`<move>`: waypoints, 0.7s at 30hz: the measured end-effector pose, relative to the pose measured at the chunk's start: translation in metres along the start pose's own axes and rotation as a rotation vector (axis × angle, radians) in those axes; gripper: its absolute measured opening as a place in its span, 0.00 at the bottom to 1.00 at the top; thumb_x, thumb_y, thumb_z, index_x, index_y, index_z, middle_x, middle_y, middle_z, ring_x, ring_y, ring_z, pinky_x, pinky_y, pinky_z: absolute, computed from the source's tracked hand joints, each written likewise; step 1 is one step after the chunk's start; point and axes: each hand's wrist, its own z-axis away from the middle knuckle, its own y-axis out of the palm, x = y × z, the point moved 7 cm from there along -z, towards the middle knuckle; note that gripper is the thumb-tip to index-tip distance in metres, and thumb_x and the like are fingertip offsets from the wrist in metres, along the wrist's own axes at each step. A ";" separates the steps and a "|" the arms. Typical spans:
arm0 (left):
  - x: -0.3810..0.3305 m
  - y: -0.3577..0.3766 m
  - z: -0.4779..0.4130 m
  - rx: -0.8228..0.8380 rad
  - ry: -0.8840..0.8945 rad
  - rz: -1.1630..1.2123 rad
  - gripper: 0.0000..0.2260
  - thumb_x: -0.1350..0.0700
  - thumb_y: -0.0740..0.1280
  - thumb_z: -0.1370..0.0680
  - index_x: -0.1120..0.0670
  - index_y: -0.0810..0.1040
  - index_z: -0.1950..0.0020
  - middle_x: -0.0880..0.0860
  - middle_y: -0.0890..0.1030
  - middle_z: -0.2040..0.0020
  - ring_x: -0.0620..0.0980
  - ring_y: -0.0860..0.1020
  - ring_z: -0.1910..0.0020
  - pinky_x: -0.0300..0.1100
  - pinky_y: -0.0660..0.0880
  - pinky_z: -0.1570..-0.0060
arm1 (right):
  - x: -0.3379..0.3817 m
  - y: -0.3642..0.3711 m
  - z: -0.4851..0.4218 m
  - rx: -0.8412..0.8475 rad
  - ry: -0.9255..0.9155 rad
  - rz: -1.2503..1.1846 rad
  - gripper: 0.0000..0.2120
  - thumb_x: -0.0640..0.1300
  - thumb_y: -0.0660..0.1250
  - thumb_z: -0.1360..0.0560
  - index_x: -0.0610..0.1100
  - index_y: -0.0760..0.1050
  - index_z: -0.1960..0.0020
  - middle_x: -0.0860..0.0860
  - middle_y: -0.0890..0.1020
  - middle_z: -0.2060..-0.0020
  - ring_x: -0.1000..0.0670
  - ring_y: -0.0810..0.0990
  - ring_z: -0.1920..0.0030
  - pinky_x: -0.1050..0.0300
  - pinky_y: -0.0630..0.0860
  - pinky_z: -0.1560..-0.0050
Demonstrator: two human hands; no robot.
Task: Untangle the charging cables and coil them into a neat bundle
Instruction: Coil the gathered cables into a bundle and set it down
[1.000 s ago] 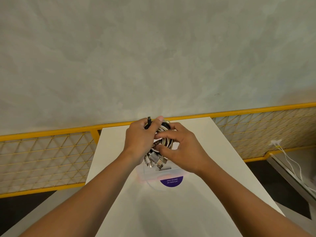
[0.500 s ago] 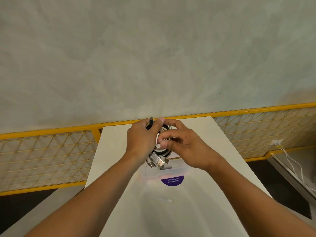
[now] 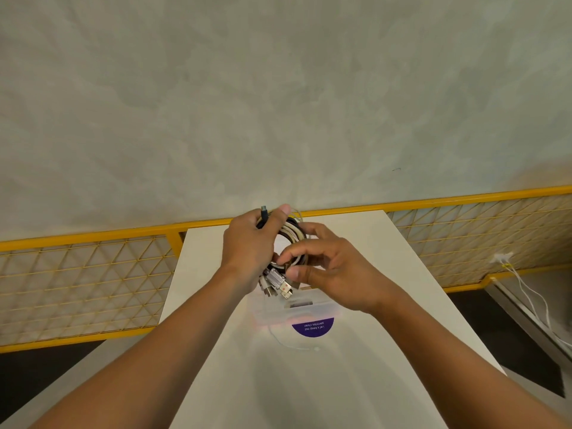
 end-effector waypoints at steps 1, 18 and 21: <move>0.000 -0.001 0.000 -0.008 -0.001 -0.004 0.16 0.42 0.70 0.23 0.52 0.81 0.64 0.42 0.75 0.76 0.42 0.71 0.74 0.43 0.68 0.65 | -0.001 0.000 0.001 -0.002 0.009 -0.007 0.09 0.42 0.75 0.25 0.53 0.86 0.47 0.53 0.75 0.40 0.54 0.79 0.41 0.52 0.80 0.39; -0.013 0.011 0.010 -0.047 0.175 -0.133 0.22 0.40 0.68 0.23 0.54 0.73 0.68 0.42 0.71 0.77 0.44 0.68 0.73 0.34 0.64 0.72 | -0.026 -0.013 -0.007 -0.329 0.283 -0.300 0.15 0.36 0.76 0.31 0.40 0.78 0.46 0.40 0.86 0.55 0.37 0.85 0.51 0.35 0.79 0.41; -0.011 0.011 0.011 -0.072 0.191 -0.142 0.22 0.40 0.68 0.22 0.56 0.75 0.66 0.44 0.71 0.77 0.42 0.70 0.73 0.32 0.65 0.72 | -0.028 -0.012 -0.008 -0.277 0.331 -0.203 0.11 0.38 0.73 0.30 0.41 0.80 0.48 0.39 0.85 0.56 0.37 0.85 0.51 0.35 0.80 0.43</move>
